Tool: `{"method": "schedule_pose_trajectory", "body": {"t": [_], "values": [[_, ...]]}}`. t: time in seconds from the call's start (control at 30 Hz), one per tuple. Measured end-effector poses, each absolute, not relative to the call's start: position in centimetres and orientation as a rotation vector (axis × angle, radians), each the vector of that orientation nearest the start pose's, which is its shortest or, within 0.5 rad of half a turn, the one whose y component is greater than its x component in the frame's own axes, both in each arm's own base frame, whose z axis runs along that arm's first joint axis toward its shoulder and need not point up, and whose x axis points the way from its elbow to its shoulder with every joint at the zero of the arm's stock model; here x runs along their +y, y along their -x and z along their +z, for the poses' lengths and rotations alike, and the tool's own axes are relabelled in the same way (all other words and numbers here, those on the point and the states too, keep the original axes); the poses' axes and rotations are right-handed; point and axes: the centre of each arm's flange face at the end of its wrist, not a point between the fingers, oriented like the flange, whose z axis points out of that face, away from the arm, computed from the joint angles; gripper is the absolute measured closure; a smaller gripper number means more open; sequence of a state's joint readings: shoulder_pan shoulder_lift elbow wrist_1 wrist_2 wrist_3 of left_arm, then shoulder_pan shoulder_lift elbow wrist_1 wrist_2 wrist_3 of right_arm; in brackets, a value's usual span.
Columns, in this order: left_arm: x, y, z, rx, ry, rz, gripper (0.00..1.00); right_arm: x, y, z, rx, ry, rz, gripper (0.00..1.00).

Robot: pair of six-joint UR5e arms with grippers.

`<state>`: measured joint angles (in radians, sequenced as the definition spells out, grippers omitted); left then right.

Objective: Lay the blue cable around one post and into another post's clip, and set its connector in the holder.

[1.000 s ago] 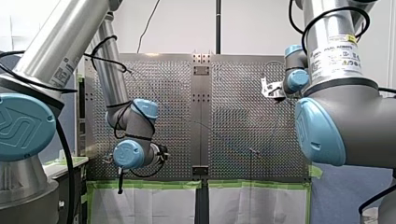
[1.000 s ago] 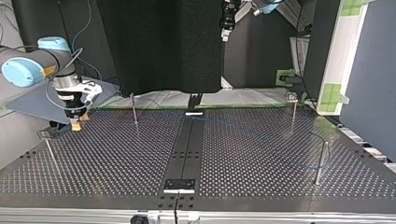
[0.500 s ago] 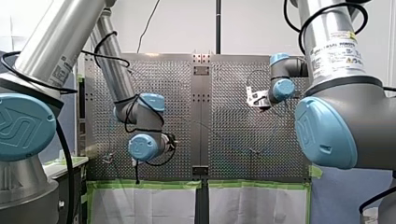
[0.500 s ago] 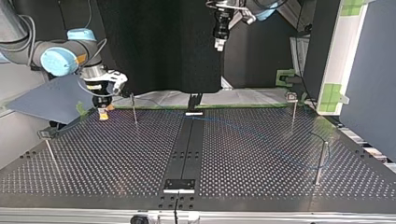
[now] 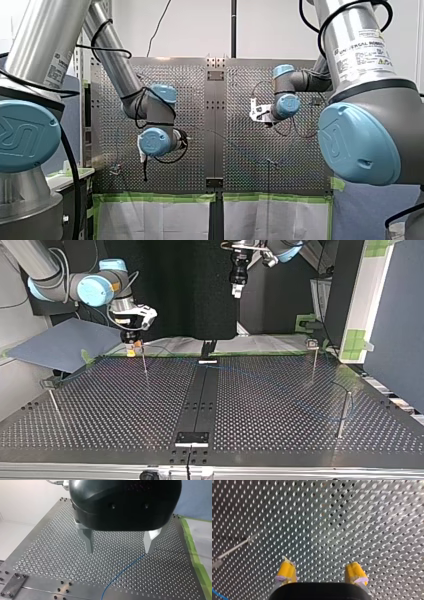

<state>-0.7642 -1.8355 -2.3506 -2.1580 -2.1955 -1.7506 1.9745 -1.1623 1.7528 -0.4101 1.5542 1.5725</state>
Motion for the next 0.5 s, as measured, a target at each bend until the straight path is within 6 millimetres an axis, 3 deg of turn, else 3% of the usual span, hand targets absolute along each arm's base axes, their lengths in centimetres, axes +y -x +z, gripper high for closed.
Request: {"method": "schedule_pose_trajectory", "body": {"t": [0.23,0.5], "values": [[-31.4,-21.9,14.6,1.63,-0.002,-0.221,0.0,-45.2,-37.0,21.0,-1.124,-1.657,1.417,0.0],[-30.4,-21.3,14.4,1.677,-0.036,-0.168,0.0,-41.7,-39.0,19.7,-1.146,-1.672,1.414,0.0]]}}
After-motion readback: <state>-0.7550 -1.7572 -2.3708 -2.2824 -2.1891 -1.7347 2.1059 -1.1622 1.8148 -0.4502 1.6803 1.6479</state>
